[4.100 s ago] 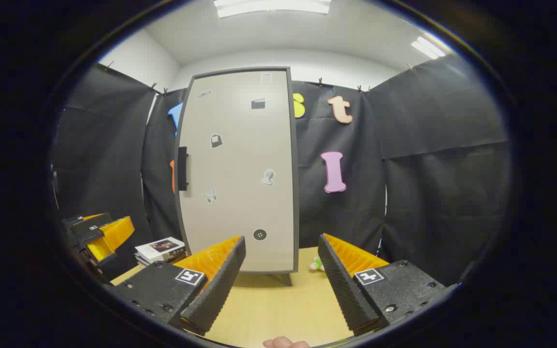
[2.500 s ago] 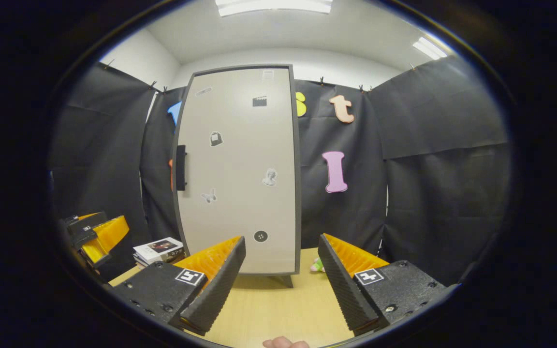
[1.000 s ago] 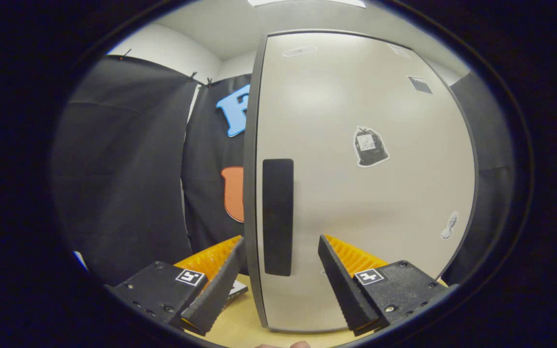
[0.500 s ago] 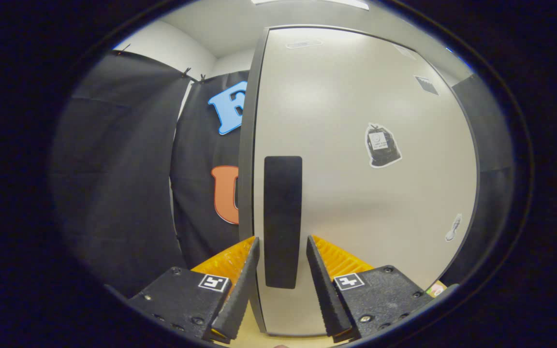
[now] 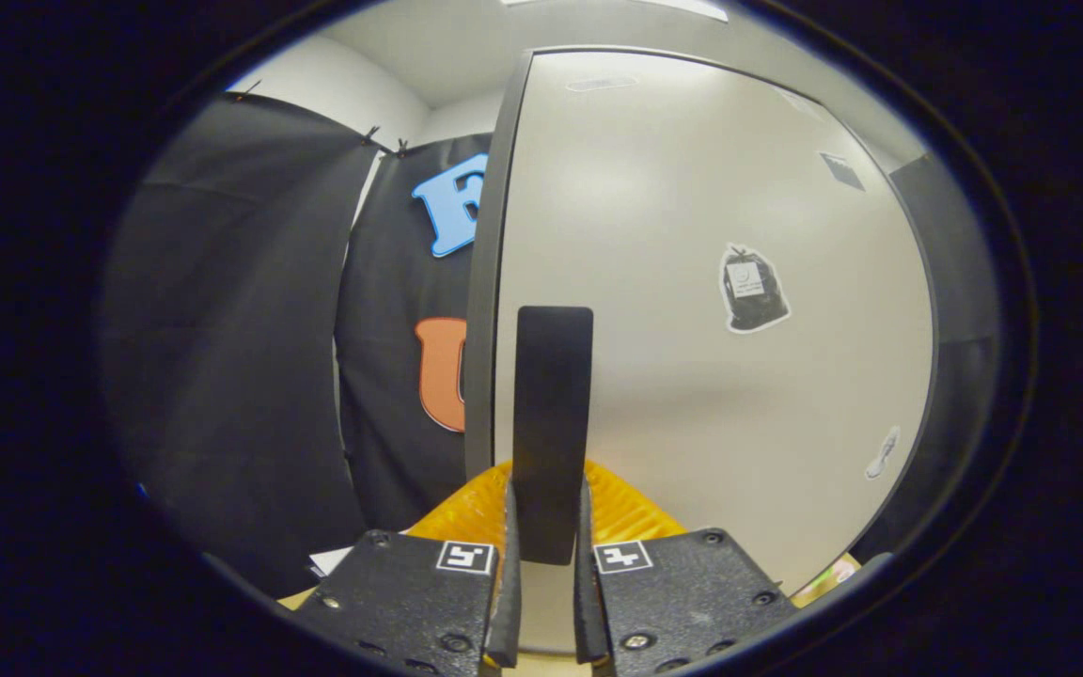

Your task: Open the cabinet door with the right hand, grasp the bottle in the cabinet with the left hand and place it on the coaster, then close the cabinet door with the right hand.

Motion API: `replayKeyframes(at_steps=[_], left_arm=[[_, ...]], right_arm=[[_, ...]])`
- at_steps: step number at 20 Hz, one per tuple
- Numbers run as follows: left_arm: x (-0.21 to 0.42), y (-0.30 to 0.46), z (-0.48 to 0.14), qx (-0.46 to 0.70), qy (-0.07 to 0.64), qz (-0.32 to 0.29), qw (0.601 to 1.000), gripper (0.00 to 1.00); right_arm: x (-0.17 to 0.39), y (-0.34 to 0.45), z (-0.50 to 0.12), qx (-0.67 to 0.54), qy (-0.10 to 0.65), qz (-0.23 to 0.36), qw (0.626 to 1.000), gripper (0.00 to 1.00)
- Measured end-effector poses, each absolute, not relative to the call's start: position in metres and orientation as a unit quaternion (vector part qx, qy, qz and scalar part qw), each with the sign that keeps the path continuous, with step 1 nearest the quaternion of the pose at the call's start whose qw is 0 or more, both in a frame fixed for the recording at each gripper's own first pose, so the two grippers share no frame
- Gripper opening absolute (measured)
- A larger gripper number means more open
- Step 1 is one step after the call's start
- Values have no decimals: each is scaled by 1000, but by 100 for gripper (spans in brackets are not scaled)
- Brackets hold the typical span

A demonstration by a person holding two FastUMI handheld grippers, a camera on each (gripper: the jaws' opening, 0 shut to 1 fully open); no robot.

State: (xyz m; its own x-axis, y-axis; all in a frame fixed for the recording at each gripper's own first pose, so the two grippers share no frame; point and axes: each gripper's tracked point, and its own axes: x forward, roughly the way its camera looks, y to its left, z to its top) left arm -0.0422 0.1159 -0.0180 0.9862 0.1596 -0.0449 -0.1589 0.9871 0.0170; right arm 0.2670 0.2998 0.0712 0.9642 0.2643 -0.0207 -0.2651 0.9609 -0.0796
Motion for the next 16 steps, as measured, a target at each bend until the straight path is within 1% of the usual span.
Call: replayKeyframes(at_steps=[2, 3, 7, 12, 16], left_arm=[[-41, 116, -18, 7, 22, 77, 997, 95], [-42, 115, -18, 7, 22, 77, 997, 95], [-42, 112, -16, 8, 20, 72, 997, 95], [-40, 106, -13, 8, 17, 63, 998, 95], [-42, 99, -7, 13, 8, 58, 998, 95]], right_arm=[[266, 300, 71, -37, 9, 138, 990, 26], [265, 300, 71, -36, 10, 139, 990, 24], [256, 299, 71, -27, 21, 155, 987, 24], [227, 294, 74, -28, 19, 189, 981, 23], [189, 277, 82, -29, 6, 209, 977, 23]])
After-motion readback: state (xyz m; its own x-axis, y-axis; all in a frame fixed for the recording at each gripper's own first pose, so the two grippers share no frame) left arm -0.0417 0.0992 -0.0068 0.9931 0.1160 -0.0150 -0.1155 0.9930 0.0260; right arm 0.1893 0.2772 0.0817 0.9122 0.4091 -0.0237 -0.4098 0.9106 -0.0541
